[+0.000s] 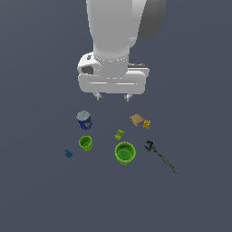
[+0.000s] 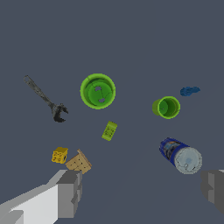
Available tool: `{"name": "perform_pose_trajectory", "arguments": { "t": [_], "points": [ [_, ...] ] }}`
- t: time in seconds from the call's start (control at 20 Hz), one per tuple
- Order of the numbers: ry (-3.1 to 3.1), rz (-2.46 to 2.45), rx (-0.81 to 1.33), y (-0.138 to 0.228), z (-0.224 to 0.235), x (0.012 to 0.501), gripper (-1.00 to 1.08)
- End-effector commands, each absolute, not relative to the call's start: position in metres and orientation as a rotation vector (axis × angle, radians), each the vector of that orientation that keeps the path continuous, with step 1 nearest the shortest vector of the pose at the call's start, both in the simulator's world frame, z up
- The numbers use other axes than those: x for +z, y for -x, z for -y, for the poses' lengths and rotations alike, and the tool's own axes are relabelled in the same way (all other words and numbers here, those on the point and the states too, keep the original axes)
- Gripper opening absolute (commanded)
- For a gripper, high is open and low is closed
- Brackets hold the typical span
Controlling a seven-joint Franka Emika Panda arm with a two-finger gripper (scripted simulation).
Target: Pick up a designated object from a clutter of objects.
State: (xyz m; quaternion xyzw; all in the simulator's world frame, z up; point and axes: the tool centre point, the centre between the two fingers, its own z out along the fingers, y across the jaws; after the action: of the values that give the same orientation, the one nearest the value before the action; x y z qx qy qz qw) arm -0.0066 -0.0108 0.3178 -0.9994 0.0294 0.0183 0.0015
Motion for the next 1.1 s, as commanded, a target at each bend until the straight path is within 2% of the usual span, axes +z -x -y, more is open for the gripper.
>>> {"name": "perform_pose_trajectory", "arguments": {
  "t": [0.0,0.65,1.05],
  "points": [
    [3.137,-0.092,0.057,0.007,0.011,0.318,1.00],
    [3.168,-0.004,0.059,0.011,0.005,0.324,1.00],
    [3.173,-0.039,0.052,0.009,-0.012,0.302,1.00]
  ]
}}
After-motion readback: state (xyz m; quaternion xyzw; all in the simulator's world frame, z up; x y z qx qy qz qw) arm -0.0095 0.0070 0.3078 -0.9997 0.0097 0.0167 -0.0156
